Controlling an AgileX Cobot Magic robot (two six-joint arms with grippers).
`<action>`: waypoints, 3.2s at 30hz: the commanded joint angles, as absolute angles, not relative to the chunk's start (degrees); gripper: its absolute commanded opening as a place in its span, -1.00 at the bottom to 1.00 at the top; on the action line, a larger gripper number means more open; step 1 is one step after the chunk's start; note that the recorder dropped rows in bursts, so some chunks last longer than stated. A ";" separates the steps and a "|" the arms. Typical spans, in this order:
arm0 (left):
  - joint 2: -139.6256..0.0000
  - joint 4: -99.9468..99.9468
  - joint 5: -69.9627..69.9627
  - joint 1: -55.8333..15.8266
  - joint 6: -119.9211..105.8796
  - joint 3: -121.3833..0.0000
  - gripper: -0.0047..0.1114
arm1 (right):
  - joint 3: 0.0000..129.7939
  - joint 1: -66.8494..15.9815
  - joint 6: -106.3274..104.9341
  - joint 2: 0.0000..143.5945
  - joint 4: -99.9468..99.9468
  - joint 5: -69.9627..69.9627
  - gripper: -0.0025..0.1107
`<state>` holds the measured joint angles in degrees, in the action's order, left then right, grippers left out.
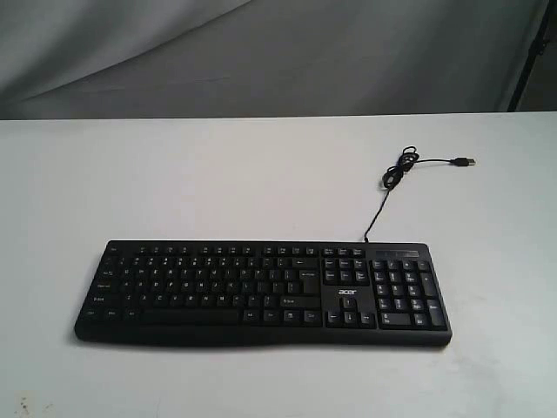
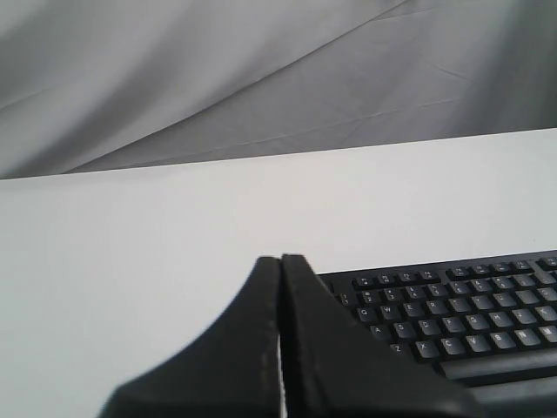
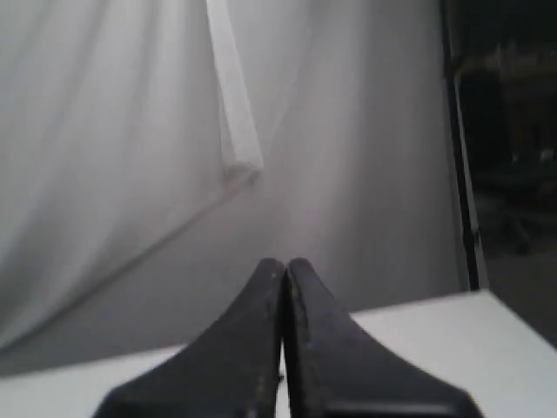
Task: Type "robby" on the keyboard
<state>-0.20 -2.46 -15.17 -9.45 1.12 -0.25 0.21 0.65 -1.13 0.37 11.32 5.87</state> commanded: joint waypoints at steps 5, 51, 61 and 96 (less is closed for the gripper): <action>0.00 -2.74 -14.84 -9.82 1.28 0.00 -0.92 | 0.00 0.59 2.44 0.00 14.88 24.93 -0.96; 0.00 -2.74 -14.84 -9.82 1.28 0.00 -0.92 | 95.09 -11.01 -5.50 76.32 -24.72 -49.52 -0.96; 0.00 -2.74 -14.84 -9.82 1.28 0.00 -0.92 | 101.34 -19.59 -49.13 93.01 21.22 -66.27 -0.96; 0.00 -2.74 -14.84 -9.82 1.28 0.00 -0.92 | 78.09 -43.44 -74.64 110.43 36.71 -34.67 -0.96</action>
<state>-0.20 -2.46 -15.17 -9.45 1.12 -0.25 78.21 -43.18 -76.46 110.33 38.26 -38.30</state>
